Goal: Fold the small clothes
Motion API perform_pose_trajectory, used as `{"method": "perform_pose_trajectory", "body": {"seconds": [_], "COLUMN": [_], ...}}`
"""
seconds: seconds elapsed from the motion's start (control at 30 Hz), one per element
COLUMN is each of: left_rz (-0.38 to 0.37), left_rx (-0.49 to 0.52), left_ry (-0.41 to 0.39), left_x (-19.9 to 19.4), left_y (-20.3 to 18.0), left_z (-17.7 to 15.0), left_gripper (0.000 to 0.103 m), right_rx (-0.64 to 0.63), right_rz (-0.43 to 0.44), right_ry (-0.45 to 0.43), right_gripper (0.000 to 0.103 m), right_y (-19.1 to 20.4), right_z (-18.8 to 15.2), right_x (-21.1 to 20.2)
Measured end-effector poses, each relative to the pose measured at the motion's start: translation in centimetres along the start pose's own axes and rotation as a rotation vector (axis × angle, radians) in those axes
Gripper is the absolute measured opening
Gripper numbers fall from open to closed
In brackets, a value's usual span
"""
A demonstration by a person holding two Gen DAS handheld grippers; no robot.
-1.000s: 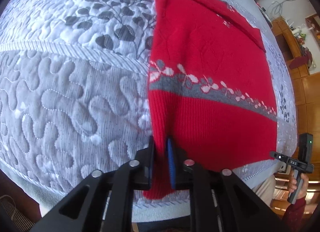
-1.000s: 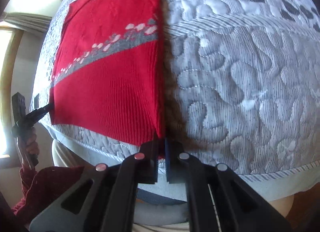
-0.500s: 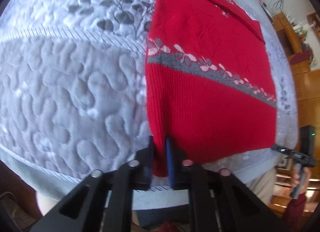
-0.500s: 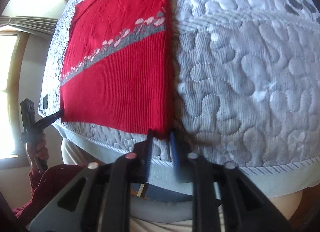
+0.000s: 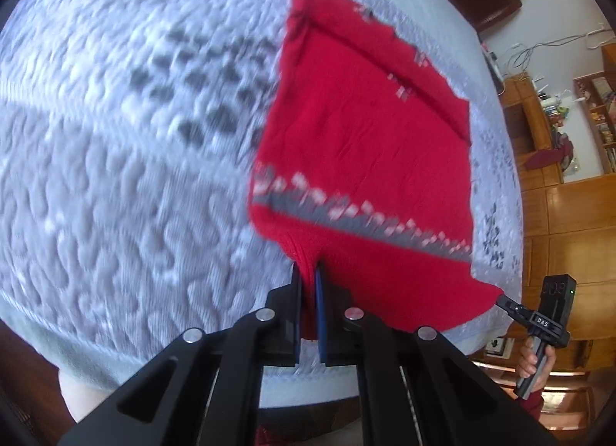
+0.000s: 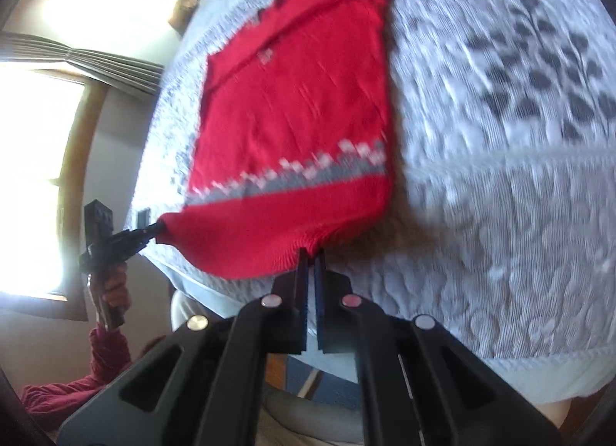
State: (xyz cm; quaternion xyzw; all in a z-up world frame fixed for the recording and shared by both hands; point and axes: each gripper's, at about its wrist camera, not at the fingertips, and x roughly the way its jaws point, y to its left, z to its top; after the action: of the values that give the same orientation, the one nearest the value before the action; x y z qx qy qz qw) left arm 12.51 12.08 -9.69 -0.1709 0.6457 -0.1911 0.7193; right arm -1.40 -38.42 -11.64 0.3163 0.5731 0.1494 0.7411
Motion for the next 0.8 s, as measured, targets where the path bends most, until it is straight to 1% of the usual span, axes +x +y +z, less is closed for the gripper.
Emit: {"method": "perform_pose_trajectory", "body": {"seconds": [0.13, 0.27, 0.3, 0.37, 0.47, 0.6, 0.63, 0.67, 0.7, 0.77, 0.8], "left_rz": [-0.014, -0.007, -0.005, 0.003, 0.031, 0.091, 0.104, 0.109, 0.109, 0.102, 0.102], "left_rx": [0.01, -0.034, -0.049, -0.065, -0.09, -0.099, -0.104, -0.108, -0.112, -0.108, -0.102], "left_ry": [-0.048, -0.061, -0.059, -0.053, -0.027, -0.003, 0.006, 0.018, 0.03, 0.036, 0.039], "left_x": [-1.0, 0.1, 0.7, 2.3, 5.3, 9.0, 9.9, 10.5, 11.1, 11.1, 10.9], "left_y": [-1.9, -2.0, -1.9, -1.9, -1.6, -1.1, -0.9, -0.8, -0.7, -0.7, -0.7], "left_z": [4.4, 9.1, 10.5, 12.1, 15.0, 17.6, 18.1, 18.6, 19.1, 19.7, 19.9], "left_gripper": [0.006, 0.006, 0.006, 0.006, 0.006, 0.008, 0.011, 0.011, 0.011, 0.011, 0.012], "right_rx": [-0.038, -0.011, 0.005, 0.036, 0.066, 0.084, 0.09, 0.094, 0.089, 0.075, 0.061], "right_rz": [-0.003, -0.012, -0.02, -0.021, -0.057, -0.135, -0.146, -0.19, -0.229, -0.281, -0.29], "right_ry": [-0.044, -0.059, -0.06, -0.05, -0.014, 0.037, 0.047, 0.049, 0.047, 0.04, 0.032], "right_gripper": [0.002, 0.002, 0.002, 0.002, 0.002, 0.002, 0.002, 0.007, 0.009, 0.021, 0.022], "right_y": [1.6, 1.3, 0.9, 0.1, -1.3, -3.0, -3.3, -3.9, -4.1, -4.6, -4.7], "right_z": [4.3, 9.5, 11.1, 13.9, 17.0, 19.7, 20.1, 20.7, 21.1, 21.7, 21.9], "right_x": [-1.4, -1.5, -1.2, -0.2, 2.2, 5.8, 6.4, 7.0, 7.2, 7.2, 7.0]}}
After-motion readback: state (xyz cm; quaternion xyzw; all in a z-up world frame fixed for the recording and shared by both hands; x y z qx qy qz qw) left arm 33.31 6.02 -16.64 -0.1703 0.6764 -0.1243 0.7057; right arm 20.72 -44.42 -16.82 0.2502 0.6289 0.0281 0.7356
